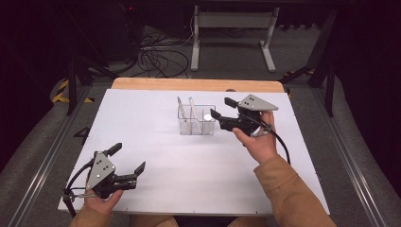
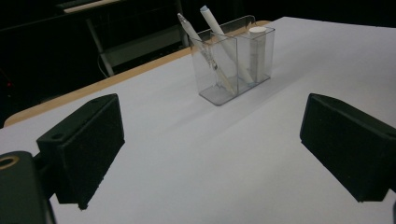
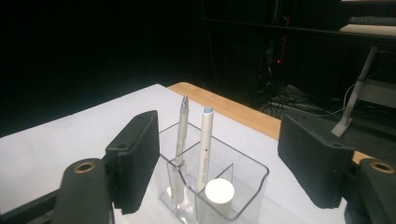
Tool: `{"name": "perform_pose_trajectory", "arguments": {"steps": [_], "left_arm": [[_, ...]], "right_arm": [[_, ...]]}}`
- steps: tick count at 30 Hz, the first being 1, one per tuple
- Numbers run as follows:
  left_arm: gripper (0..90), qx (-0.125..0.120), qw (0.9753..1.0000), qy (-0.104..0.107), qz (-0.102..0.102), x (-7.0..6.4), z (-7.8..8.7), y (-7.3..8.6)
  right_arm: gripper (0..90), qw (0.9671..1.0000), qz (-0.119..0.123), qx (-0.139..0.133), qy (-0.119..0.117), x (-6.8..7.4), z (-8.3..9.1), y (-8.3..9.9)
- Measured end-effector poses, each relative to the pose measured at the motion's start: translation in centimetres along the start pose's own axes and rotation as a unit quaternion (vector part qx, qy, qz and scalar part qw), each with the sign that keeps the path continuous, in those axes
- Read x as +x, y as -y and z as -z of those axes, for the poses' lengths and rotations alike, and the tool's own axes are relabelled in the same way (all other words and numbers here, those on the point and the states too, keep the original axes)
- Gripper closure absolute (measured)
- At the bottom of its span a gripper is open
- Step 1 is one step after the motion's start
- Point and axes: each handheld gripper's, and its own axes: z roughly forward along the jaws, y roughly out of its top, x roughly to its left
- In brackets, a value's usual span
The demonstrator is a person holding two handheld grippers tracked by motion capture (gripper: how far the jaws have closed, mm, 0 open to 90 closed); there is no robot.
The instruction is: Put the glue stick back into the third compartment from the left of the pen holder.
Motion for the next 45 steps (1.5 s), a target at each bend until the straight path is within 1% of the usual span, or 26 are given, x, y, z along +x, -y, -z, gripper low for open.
{"name": "perform_pose_trajectory", "arguments": {"steps": [4,6,9,12,18,22,26,30,36,41,45], "left_arm": [[7.1,-0.001,1.0,-0.002,0.001,0.1,0.0,0.0],[7.1,-0.001,1.0,-0.002,0.001,0.1,0.1,0.0],[7.1,-0.002,1.0,-0.003,0.001,0.1,0.1,0.0],[7.1,-0.001,1.0,-0.003,0.0,0.1,0.1,0.0],[7.1,-0.002,1.0,-0.004,0.0,0.1,0.1,0.0],[7.1,-0.001,1.0,-0.004,0.0,0.2,0.1,0.0],[7.1,-0.002,1.0,-0.003,0.001,0.2,0.1,0.0],[7.0,-0.002,1.0,-0.003,0.0,0.1,0.1,-0.1],[7.0,-0.002,1.0,-0.003,-0.001,0.1,0.1,0.0],[6.9,-0.003,1.0,-0.003,-0.001,0.2,0.1,0.0],[6.9,-0.002,1.0,-0.002,-0.001,0.1,0.1,0.0]], "right_arm": [[29.6,1.0,0.005,-0.004,0.0,0.0,1.4,0.2],[28.9,1.0,0.004,-0.006,-0.002,-0.1,2.1,0.4],[28.5,0.9999,0.01,-0.008,-0.005,-0.1,3.1,0.7],[28.0,0.9998,0.019,-0.003,-0.008,-0.2,4.0,1.1],[27.5,0.9997,0.016,-0.007,-0.014,-0.2,5.6,2.2],[27.4,0.9998,0.018,-0.003,-0.013,-0.3,6.5,3.1],[27.3,0.9999,0.012,0.001,-0.01,-0.5,7.7,4.2],[27.3,0.9999,0.013,0.005,-0.004,-0.6,8.6,5.3],[27.3,0.9997,0.016,0.015,-0.004,-0.6,9.5,6.7],[27.4,0.9995,0.011,0.026,-0.012,-0.6,10.1,8.0],[27.4,0.9995,0.004,0.03,-0.011,-0.7,10.4,9.1]]}}
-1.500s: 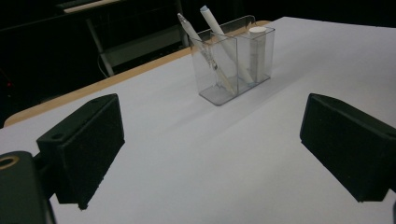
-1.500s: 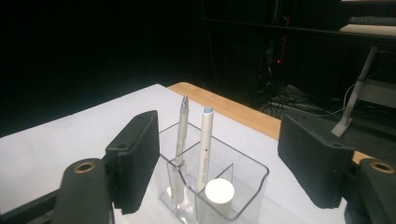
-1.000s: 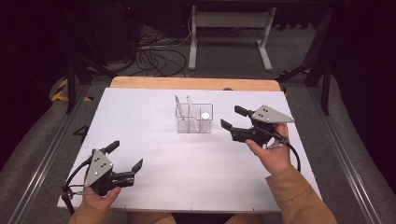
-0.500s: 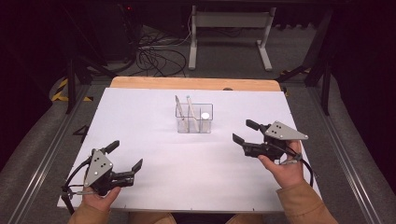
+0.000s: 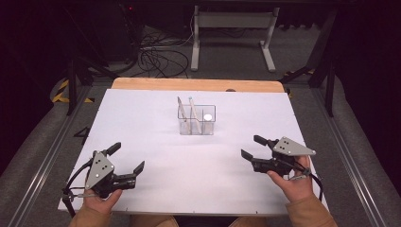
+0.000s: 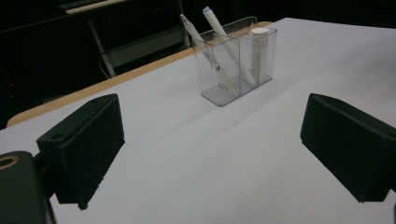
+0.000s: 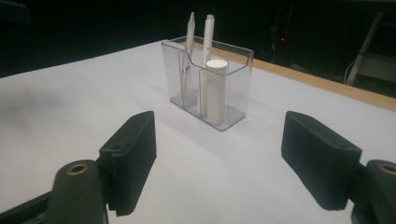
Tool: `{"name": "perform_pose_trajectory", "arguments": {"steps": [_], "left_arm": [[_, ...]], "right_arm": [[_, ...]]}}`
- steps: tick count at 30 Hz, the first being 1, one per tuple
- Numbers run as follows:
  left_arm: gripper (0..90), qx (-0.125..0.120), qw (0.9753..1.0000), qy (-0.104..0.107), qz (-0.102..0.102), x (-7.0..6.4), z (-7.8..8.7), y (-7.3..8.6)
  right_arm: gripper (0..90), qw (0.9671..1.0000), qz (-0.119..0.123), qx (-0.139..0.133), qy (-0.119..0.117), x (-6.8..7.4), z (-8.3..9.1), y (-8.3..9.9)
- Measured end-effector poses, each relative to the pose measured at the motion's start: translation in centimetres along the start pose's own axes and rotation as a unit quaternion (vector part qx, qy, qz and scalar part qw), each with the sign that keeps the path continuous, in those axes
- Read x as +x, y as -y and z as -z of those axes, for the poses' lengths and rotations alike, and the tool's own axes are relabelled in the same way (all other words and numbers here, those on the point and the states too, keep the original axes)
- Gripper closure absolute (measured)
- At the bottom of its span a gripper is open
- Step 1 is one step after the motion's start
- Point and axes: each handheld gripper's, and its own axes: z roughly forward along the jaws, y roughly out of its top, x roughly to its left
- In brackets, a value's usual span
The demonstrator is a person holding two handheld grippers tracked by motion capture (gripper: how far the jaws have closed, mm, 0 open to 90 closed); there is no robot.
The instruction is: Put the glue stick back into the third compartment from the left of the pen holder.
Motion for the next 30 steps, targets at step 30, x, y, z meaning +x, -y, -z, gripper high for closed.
{"name": "perform_pose_trajectory", "arguments": {"steps": [30], "left_arm": [[6.8,0.005,1.0,0.002,-0.001,0.1,-0.2,0.3]], "right_arm": [[29.3,0.9996,-0.008,0.027,-0.004,0.4,-0.1,3.9]]}}
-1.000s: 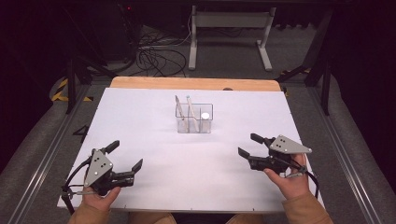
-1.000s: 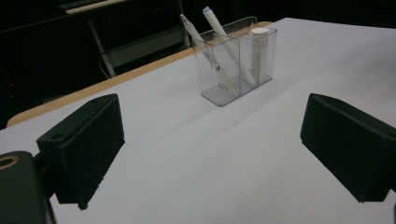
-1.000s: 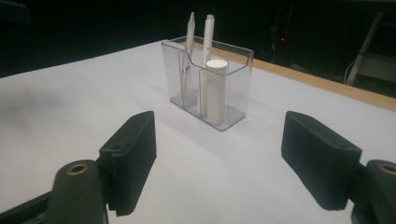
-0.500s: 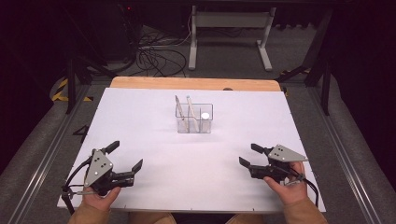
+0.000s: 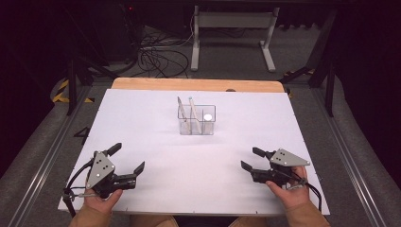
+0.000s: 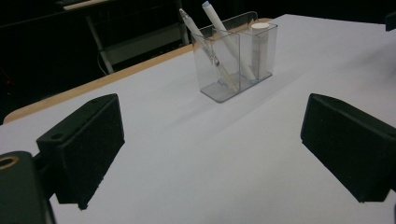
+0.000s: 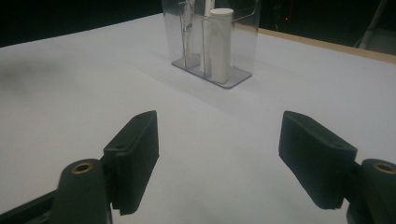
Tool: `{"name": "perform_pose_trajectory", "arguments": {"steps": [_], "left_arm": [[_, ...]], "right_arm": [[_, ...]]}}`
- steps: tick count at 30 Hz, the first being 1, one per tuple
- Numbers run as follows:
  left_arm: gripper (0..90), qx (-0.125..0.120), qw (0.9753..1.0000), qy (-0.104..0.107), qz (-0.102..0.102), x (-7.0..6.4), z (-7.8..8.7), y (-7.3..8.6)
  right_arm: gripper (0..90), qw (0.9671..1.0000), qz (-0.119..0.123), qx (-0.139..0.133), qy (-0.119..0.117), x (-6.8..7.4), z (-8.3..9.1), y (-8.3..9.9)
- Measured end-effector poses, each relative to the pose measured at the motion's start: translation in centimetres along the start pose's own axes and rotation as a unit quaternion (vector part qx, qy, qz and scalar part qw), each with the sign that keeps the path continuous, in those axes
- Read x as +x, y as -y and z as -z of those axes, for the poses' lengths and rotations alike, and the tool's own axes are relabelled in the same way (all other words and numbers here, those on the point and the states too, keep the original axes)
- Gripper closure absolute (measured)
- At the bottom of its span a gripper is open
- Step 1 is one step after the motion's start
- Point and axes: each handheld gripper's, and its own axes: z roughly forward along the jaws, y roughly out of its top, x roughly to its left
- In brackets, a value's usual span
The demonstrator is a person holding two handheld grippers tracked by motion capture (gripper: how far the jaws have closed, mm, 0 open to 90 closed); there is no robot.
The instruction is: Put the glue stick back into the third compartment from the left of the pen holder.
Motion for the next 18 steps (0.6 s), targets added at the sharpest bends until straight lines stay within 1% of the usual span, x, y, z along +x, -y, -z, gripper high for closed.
{"name": "perform_pose_trajectory", "arguments": {"steps": [6,18], "left_arm": [[6.8,0.0,1.0,0.0,0.002,0.0,-0.03,0.01],[6.7,0.003,1.0,0.0,0.002,0.09,-0.12,0.08]], "right_arm": [[28.9,1.0,0.0,-0.004,0.005,-0.05,0.07,-0.04],[28.3,1.0,-0.001,-0.005,0.006,-0.02,0.1,-0.06]]}}
